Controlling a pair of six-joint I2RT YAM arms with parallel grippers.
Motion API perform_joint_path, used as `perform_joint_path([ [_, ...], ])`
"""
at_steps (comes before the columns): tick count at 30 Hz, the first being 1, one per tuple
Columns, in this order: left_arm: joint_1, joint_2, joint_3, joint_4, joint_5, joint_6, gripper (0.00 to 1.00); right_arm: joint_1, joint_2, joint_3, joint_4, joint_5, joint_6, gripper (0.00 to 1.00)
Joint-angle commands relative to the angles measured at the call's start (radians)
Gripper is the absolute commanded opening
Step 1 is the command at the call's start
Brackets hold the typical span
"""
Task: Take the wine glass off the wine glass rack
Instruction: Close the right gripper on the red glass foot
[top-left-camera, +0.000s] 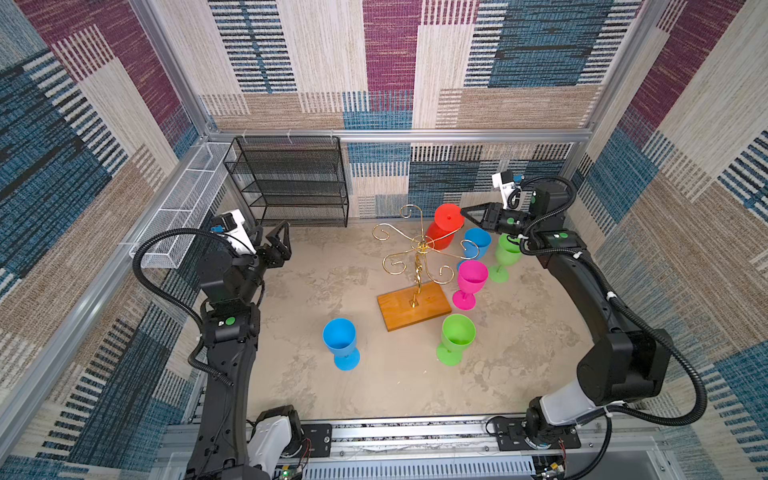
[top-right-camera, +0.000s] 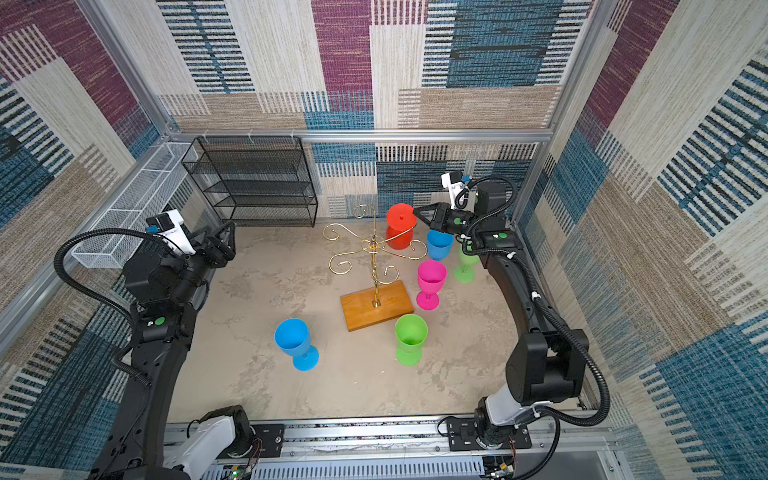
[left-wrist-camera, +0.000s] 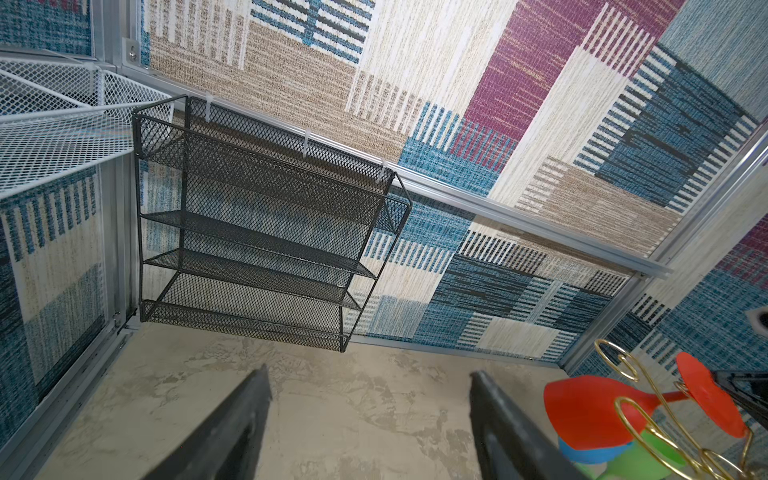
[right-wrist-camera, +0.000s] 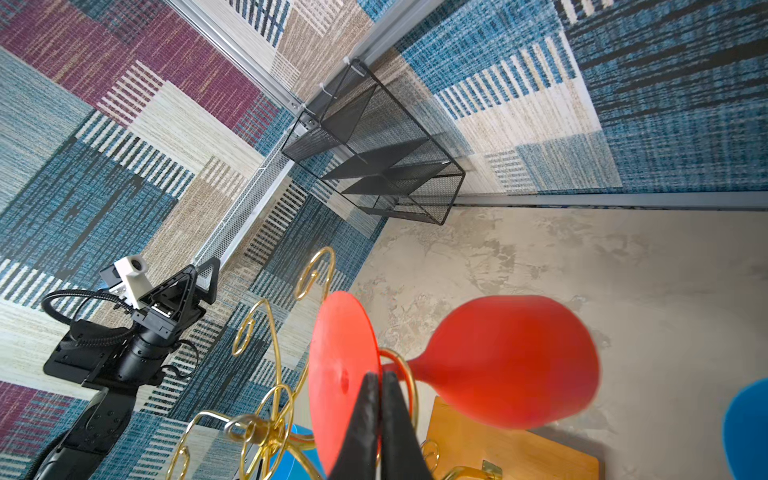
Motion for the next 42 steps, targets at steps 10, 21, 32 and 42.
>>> perform_joint_path([
  [10,0.0,-0.005,0.005,0.03,0.009,-0.016,0.77,0.001,-0.012,-0.006,0.095,-0.03,0.084,0.0],
  [21,0.0,-0.01,0.004,0.034,0.013,-0.019,0.77,0.0,-0.078,-0.017,0.17,-0.002,0.177,0.0],
  [32,-0.001,-0.019,0.001,0.036,0.017,-0.028,0.77,-0.016,-0.123,-0.057,0.172,0.026,0.191,0.0],
  [42,-0.002,-0.024,-0.001,0.039,0.022,-0.036,0.78,-0.038,-0.152,-0.146,0.264,0.005,0.271,0.0],
])
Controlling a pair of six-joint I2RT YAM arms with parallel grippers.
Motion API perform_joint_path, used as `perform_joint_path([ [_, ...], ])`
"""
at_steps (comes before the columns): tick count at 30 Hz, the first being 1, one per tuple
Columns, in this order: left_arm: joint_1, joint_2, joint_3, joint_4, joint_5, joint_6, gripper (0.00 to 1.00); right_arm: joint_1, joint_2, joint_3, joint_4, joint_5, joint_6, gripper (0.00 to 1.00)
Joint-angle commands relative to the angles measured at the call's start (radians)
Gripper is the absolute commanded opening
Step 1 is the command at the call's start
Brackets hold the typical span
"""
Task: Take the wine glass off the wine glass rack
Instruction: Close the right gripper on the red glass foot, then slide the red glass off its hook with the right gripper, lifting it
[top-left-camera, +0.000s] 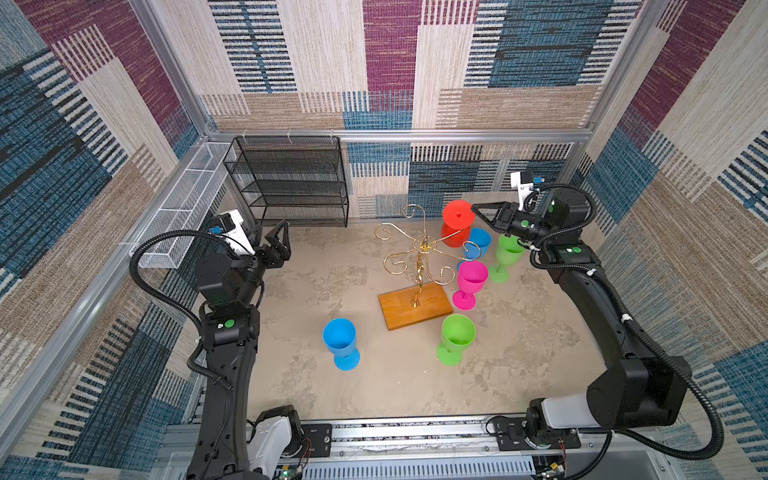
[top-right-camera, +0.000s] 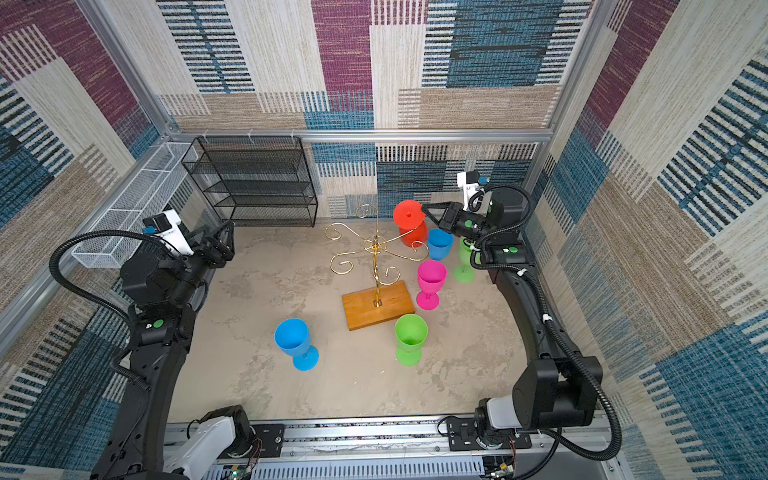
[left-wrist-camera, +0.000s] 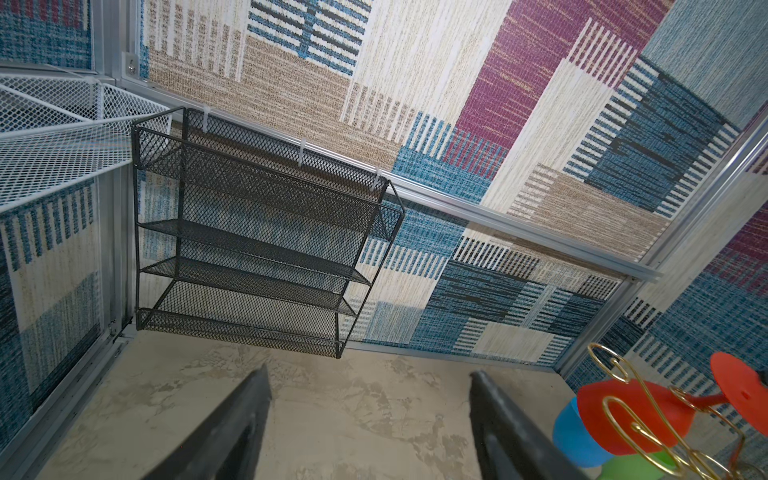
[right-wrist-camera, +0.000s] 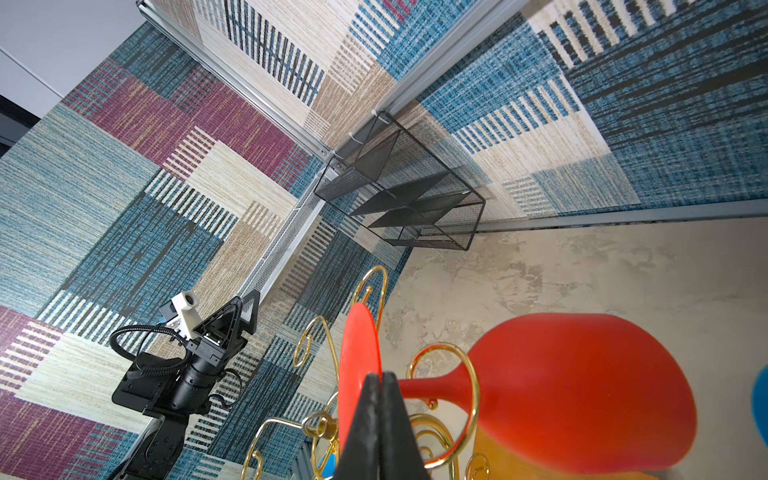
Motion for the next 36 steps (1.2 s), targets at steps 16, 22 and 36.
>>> perform_joint_path([
  [16,-0.002,-0.006,0.002,0.029,0.019,-0.026,0.77,-0.021,-0.026,-0.094,0.217,-0.029,0.172,0.0],
  [22,-0.001,-0.009,0.0,0.031,0.019,-0.026,0.77,-0.025,-0.035,-0.117,0.246,-0.036,0.201,0.0],
  [36,-0.002,-0.009,0.0,0.031,0.021,-0.031,0.77,-0.025,-0.076,-0.168,0.261,-0.046,0.216,0.0],
])
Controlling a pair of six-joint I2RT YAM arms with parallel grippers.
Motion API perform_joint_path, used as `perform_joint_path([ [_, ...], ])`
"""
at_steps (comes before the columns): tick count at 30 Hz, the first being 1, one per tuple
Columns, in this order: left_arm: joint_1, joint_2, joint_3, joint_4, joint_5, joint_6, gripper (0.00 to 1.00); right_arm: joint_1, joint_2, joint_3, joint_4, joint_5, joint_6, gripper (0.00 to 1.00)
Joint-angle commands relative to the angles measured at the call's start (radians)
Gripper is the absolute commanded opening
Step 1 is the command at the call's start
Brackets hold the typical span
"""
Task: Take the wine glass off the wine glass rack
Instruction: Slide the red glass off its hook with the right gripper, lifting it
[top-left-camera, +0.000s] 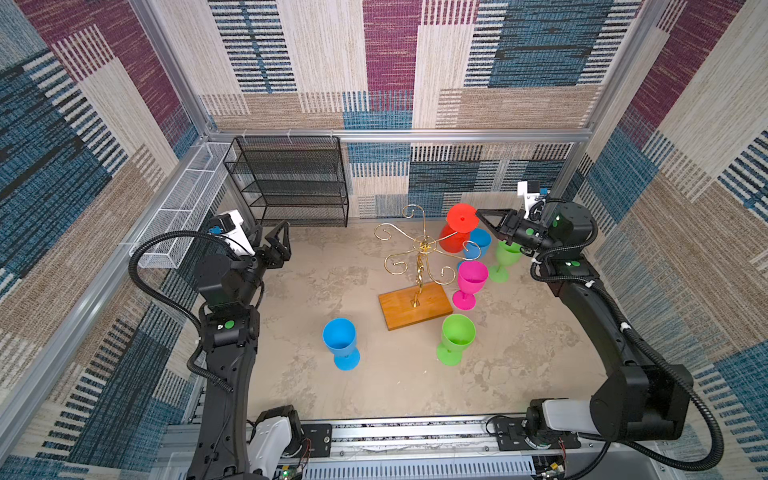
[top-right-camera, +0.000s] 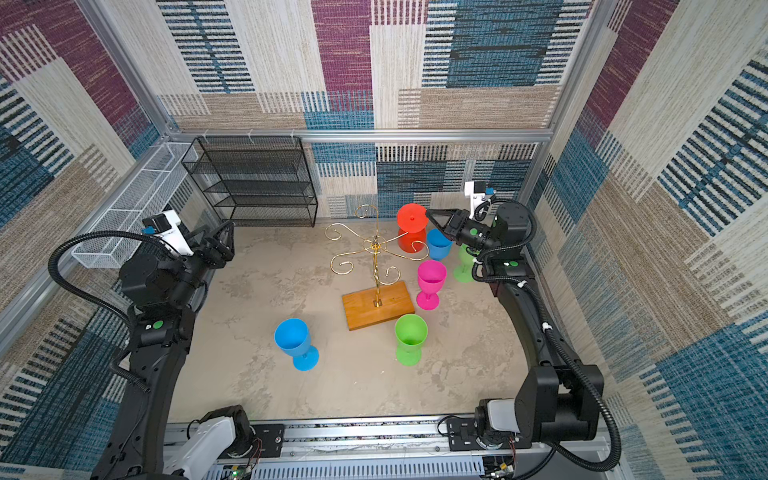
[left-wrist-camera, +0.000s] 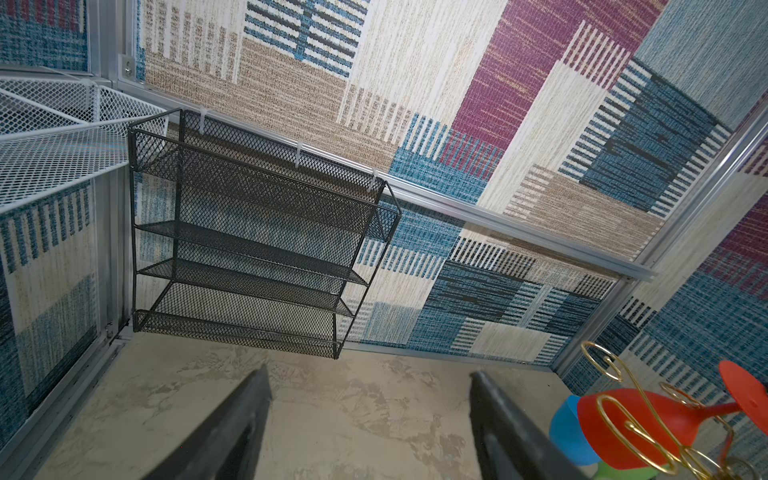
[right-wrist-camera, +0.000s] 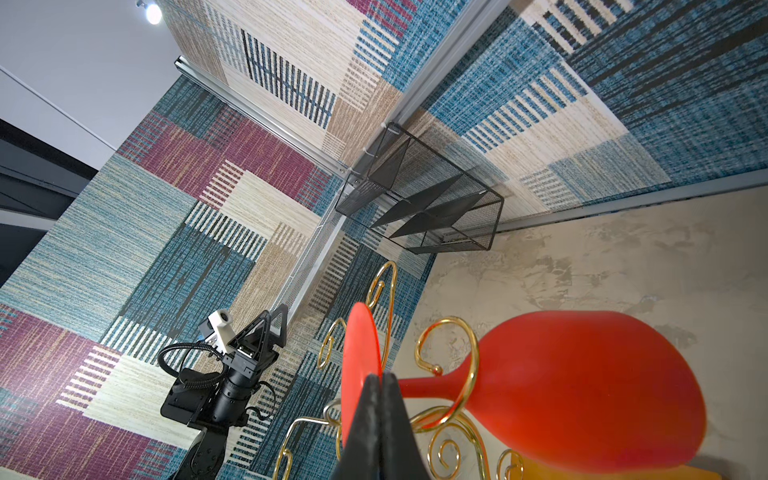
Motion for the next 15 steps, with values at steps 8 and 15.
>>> perform_joint_path([
  [8,0.0,-0.001,0.002,0.037,0.017,-0.037,0.77,0.0,-0.017,-0.016,0.052,-0.039,0.014,0.0],
  [15,0.0,0.002,0.002,0.04,0.018,-0.044,0.77,0.004,-0.021,-0.019,0.058,-0.042,0.014,0.0],
])
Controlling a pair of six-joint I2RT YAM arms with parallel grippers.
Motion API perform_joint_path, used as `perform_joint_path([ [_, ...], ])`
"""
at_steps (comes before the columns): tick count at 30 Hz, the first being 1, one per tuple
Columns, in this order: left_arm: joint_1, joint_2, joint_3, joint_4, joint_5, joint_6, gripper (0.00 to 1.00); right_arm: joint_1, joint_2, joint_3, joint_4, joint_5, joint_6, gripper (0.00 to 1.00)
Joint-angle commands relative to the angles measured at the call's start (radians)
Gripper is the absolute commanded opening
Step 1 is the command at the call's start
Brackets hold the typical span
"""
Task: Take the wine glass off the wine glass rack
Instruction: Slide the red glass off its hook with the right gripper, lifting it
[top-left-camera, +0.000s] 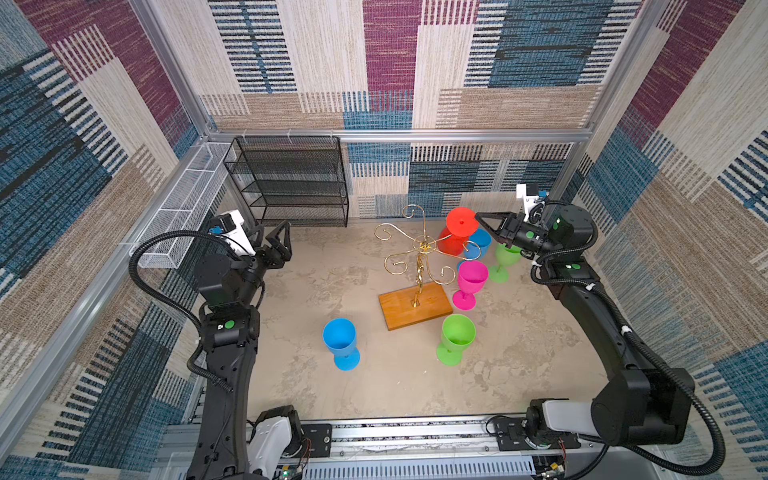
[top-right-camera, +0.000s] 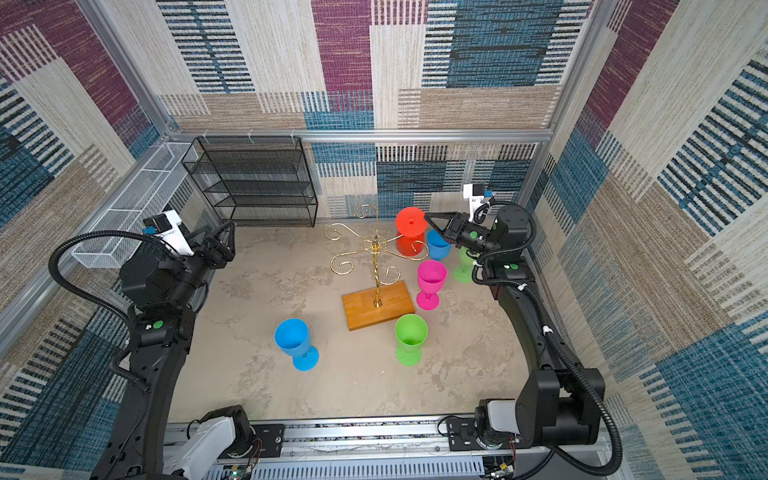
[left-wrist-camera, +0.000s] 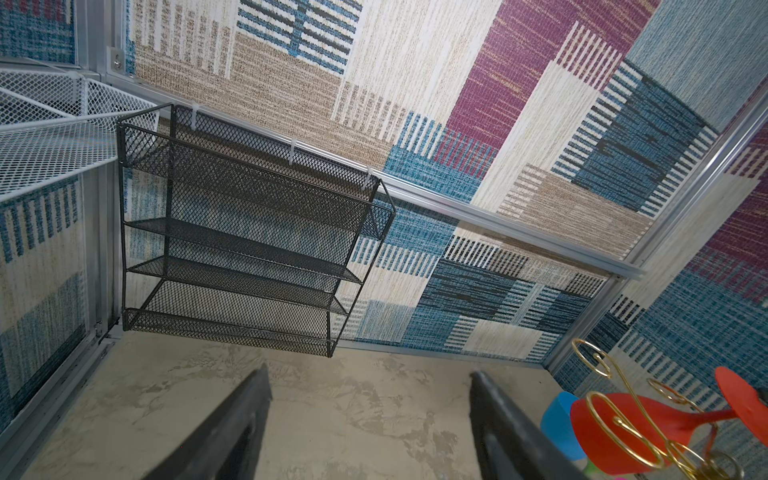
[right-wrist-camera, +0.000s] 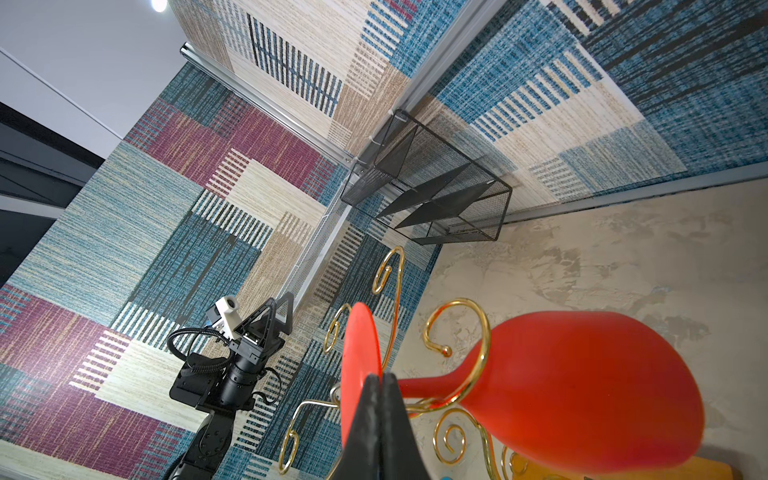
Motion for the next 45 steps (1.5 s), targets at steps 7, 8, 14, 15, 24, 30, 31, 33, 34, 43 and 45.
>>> perform_joint_path([
  [7,0.0,0.001,0.003,0.046,0.007,-0.039,0.77,0.023,0.008,0.011,0.05,-0.01,0.014,0.0],
  [8,0.001,0.001,0.004,0.045,0.007,-0.038,0.77,0.027,0.011,0.013,0.05,-0.009,0.013,0.0],
  [14,0.001,0.002,0.004,0.048,0.01,-0.044,0.77,0.057,0.036,0.033,0.059,0.007,0.008,0.0],
  [15,0.001,0.002,0.004,0.049,0.01,-0.047,0.77,0.06,0.042,0.038,0.062,0.01,0.009,0.0],
  [24,0.0,0.013,0.02,0.064,0.056,-0.118,0.76,0.077,0.11,0.122,0.119,0.024,0.038,0.0],
  [30,-0.008,0.012,0.029,0.154,0.166,-0.215,0.73,0.077,0.183,0.214,0.147,0.021,0.054,0.0],
  [31,-0.015,0.017,0.035,0.172,0.2,-0.236,0.73,0.077,0.195,0.224,0.159,0.023,0.06,0.0],
  [33,-0.026,0.029,0.05,0.189,0.254,-0.267,0.72,0.077,0.217,0.244,0.175,0.027,0.063,0.0],
  [34,-0.032,0.037,0.061,0.195,0.282,-0.274,0.71,0.077,0.23,0.258,0.18,0.027,0.065,0.0],
  [43,-0.181,0.127,0.16,0.23,0.351,-0.304,0.66,0.077,0.292,0.327,0.217,0.017,0.076,0.0],
  [45,-0.24,0.174,0.201,0.23,0.353,-0.298,0.63,0.078,0.288,0.335,0.21,0.011,0.067,0.0],
])
